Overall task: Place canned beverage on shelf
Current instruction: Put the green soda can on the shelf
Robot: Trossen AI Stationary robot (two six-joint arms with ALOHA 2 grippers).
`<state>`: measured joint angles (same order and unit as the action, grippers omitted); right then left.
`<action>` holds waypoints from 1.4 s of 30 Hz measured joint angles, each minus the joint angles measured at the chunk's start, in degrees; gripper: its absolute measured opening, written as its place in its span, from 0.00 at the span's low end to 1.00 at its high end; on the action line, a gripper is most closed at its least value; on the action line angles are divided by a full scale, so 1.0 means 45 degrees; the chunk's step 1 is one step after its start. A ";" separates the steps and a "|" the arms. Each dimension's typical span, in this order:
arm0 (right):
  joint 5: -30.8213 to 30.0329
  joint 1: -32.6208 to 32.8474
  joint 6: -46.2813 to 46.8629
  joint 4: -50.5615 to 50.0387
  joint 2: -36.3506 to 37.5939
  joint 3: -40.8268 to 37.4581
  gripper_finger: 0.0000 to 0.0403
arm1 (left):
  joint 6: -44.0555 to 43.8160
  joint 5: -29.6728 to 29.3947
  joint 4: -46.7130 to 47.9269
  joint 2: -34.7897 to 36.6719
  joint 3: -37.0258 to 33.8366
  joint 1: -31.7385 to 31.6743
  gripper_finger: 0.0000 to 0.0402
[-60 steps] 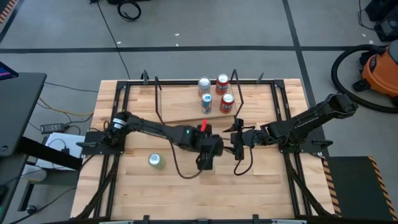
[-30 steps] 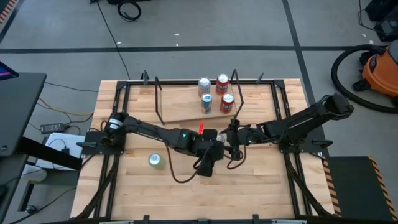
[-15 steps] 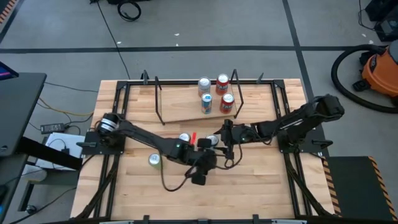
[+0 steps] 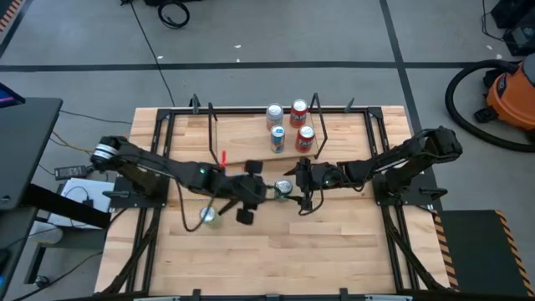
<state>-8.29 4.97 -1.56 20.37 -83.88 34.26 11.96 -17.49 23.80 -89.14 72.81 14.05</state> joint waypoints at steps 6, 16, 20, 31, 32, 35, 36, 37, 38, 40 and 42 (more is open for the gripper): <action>0.0430 -0.0232 0.0585 0.0159 -0.0301 0.0471 0.98 | 0.1262 0.0999 -0.1009 0.2068 -0.1897 -0.1037 0.40; 0.0389 -0.0408 0.0749 -0.2822 -0.0726 0.2374 0.99 | 0.0253 0.2155 -0.3288 0.5245 -0.4498 -0.1703 0.40; 0.0432 -0.0417 0.0829 -0.2913 -0.0961 0.2463 0.99 | -0.0389 0.2155 -0.3714 0.5871 -0.4777 -0.1400 0.40; 0.0427 -0.0481 0.0991 -0.2516 -0.2141 0.2460 0.92 | -0.1824 0.2150 -0.3053 0.5779 -0.4782 -0.1304 0.40; 0.0386 -0.0485 0.0995 -0.2618 -0.2132 0.2461 0.90 | -0.1839 0.2150 -0.2993 0.5779 -0.4782 -0.1304 0.40; 0.0204 -0.0484 0.0962 -0.2624 -0.2013 0.2443 0.84 | -0.1864 0.2150 -0.2932 0.5779 -0.4782 -0.1304 0.40; 0.0204 -0.0511 0.0931 -0.2780 -0.1903 0.2438 0.82 | -0.1865 0.2150 -0.2861 0.5777 -0.4782 -0.1304 0.40; 0.0200 -0.0530 0.0918 -0.2886 -0.1829 0.2442 0.80 | -0.1886 0.2150 -0.2839 0.5739 -0.4782 -0.1309 0.40; 0.0203 -0.0541 0.0918 -0.3001 -0.1794 0.2506 0.79 | -0.1949 0.2145 -0.2810 0.5700 -0.4777 -0.1309 0.40; 0.0194 -0.0541 0.0850 -0.3424 -0.1661 0.2716 0.77 | -0.1994 0.2145 -0.2637 0.5639 -0.4782 -0.1309 0.40; 0.0198 -0.0533 0.0583 -0.3801 -0.1554 0.3030 0.77 | -0.2062 0.2144 -0.2734 0.5537 -0.4765 -0.1309 0.40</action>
<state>-7.40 2.57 1.06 3.27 -90.87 47.90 2.68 -7.84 11.50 -64.22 51.36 8.16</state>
